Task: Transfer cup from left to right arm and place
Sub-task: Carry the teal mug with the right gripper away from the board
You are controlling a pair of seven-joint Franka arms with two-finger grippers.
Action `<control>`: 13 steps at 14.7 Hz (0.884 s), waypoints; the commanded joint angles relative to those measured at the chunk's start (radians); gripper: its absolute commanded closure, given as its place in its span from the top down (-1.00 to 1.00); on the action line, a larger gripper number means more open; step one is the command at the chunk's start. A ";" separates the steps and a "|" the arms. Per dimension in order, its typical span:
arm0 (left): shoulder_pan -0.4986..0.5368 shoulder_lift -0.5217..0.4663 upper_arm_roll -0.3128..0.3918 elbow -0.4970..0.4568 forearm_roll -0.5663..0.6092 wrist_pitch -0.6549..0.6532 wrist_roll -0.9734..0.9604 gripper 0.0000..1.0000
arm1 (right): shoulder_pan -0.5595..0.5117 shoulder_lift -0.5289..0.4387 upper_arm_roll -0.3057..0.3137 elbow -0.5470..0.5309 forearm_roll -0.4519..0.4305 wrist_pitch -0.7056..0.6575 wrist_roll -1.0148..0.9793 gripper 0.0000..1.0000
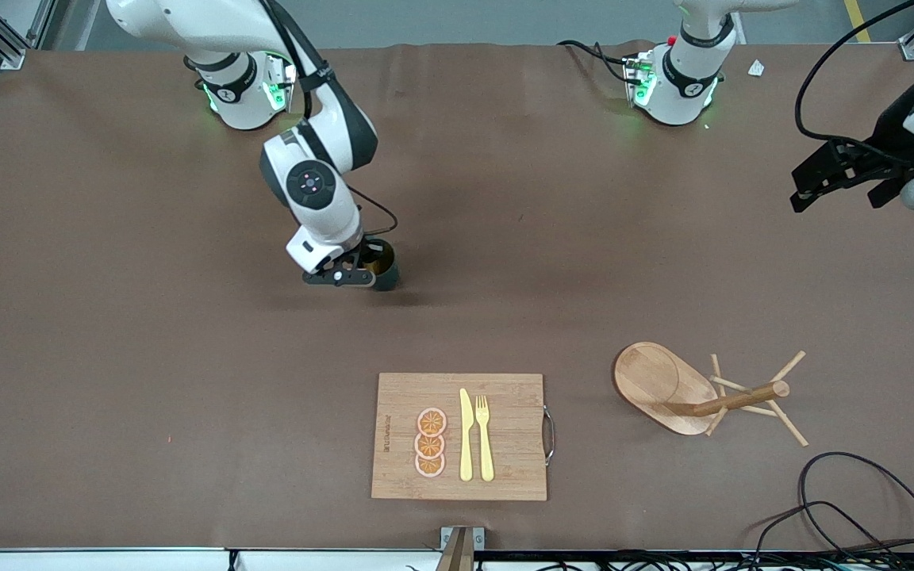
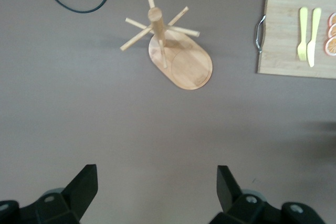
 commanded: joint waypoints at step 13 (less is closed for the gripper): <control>0.009 -0.091 0.014 -0.102 -0.015 -0.032 0.049 1.00 | -0.566 -0.116 0.008 -0.079 -0.095 -0.042 -1.450 -0.99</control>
